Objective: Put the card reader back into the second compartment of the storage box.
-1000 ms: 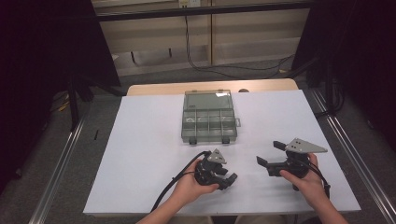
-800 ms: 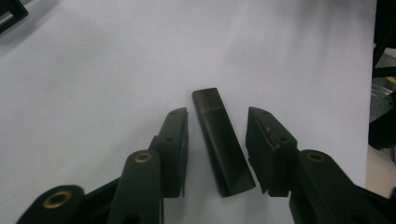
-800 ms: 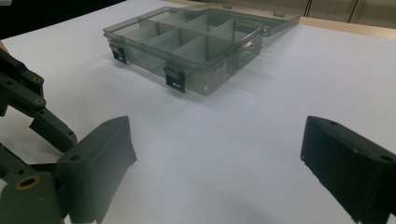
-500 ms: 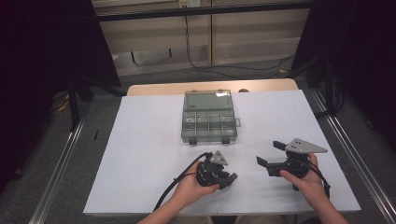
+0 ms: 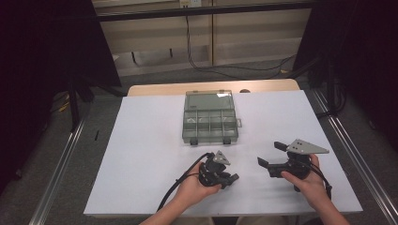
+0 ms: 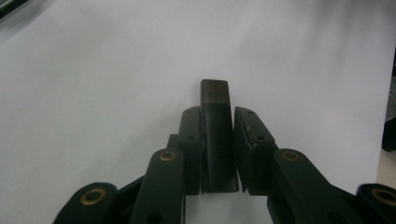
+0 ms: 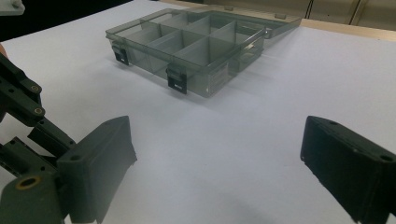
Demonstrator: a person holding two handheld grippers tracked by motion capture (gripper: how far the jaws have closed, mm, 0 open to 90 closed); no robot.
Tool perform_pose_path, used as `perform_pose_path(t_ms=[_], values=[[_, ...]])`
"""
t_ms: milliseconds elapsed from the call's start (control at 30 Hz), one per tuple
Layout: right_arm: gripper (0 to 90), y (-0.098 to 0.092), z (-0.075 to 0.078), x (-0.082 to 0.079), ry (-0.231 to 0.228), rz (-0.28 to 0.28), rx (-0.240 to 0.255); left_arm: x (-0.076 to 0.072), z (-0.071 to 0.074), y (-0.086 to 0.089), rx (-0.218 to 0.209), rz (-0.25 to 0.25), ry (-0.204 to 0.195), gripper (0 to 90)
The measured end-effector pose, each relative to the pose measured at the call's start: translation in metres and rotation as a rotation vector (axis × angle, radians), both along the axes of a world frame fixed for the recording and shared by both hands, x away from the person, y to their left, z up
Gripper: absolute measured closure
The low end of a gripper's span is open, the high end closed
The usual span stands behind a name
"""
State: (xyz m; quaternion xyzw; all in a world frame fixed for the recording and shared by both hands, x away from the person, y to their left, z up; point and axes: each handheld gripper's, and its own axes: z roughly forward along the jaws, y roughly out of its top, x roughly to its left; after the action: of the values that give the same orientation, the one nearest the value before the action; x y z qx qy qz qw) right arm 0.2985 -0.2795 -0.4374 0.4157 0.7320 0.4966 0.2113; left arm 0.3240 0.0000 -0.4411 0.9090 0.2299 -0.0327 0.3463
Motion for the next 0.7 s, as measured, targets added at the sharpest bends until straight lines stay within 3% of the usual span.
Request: perform_pose_path(t_ms=[100,300,700], values=[[9.1,0.000,0.000,0.000,-0.002,0.000,0.001,0.003,0.001,0.000,-0.003,0.005,0.024,73.8],[9.0,-0.001,0.000,0.000,-0.005,0.001,0.004,0.010,0.005,0.006,-0.010,0.038,0.036,73.8],[9.1,0.000,0.000,0.000,-0.002,0.004,0.009,0.029,0.027,0.016,-0.050,0.092,0.028,73.8]])
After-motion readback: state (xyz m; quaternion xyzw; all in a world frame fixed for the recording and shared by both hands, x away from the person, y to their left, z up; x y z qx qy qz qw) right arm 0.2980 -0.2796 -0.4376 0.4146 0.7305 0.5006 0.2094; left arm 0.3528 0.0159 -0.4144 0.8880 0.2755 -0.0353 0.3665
